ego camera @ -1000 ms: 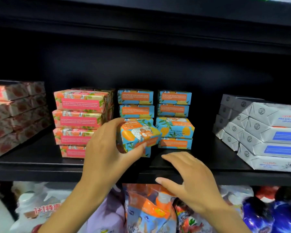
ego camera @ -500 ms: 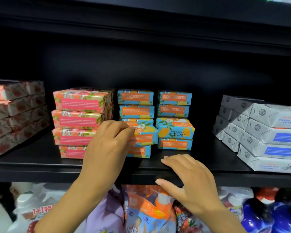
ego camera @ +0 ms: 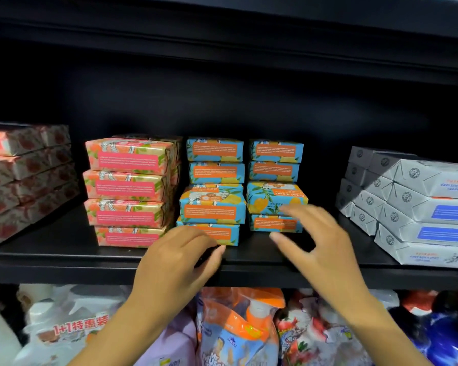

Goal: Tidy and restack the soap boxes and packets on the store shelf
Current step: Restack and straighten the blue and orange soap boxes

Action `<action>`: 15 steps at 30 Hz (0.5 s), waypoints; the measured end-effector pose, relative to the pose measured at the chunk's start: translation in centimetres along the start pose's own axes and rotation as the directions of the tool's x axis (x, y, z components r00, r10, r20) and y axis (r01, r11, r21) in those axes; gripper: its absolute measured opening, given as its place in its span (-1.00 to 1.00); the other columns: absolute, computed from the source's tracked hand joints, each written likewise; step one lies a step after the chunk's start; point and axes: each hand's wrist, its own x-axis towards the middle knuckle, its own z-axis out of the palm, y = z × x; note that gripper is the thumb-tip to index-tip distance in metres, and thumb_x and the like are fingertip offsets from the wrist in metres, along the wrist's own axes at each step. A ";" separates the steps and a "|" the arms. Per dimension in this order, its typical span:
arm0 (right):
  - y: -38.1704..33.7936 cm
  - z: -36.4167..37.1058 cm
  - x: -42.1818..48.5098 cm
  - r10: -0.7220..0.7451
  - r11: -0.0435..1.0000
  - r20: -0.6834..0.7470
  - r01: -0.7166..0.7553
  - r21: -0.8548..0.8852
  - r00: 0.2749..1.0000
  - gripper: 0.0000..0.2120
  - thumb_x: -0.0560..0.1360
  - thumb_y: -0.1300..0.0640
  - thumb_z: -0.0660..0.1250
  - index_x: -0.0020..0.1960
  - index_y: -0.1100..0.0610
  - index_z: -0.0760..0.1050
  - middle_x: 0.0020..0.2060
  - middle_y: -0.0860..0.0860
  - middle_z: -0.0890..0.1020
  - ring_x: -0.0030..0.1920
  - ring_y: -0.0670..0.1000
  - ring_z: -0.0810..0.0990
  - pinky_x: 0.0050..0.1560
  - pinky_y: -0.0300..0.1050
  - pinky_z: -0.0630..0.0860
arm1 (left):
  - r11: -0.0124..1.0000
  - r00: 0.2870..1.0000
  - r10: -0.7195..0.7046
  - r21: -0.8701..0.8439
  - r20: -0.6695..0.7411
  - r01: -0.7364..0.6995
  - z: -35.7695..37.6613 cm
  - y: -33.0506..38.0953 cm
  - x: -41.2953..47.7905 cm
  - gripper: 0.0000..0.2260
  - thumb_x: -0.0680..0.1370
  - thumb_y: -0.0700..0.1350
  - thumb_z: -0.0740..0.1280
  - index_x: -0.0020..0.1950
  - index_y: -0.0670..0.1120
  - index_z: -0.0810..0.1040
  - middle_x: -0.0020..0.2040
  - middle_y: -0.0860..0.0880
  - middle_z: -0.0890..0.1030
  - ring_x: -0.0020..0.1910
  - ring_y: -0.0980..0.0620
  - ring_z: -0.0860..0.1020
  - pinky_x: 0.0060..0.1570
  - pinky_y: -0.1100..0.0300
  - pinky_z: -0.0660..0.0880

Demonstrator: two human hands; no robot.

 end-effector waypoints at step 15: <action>0.9 0.6 3.7 -0.125 0.871 0.039 0.129 -0.474 0.991 -0.54 0.26 0.18 0.55 0.11 0.21 0.51 -0.05 0.09 0.55 -0.02 0.11 0.48 -0.13 -0.06 0.45 | 0.999 0.997 -0.046 0.025 0.060 0.044 0.0 -0.3 -0.1 -0.68 0.52 0.06 0.23 -0.32 -0.06 0.62 -0.33 0.08 0.58 -0.33 0.06 0.54 -0.46 0.21 0.41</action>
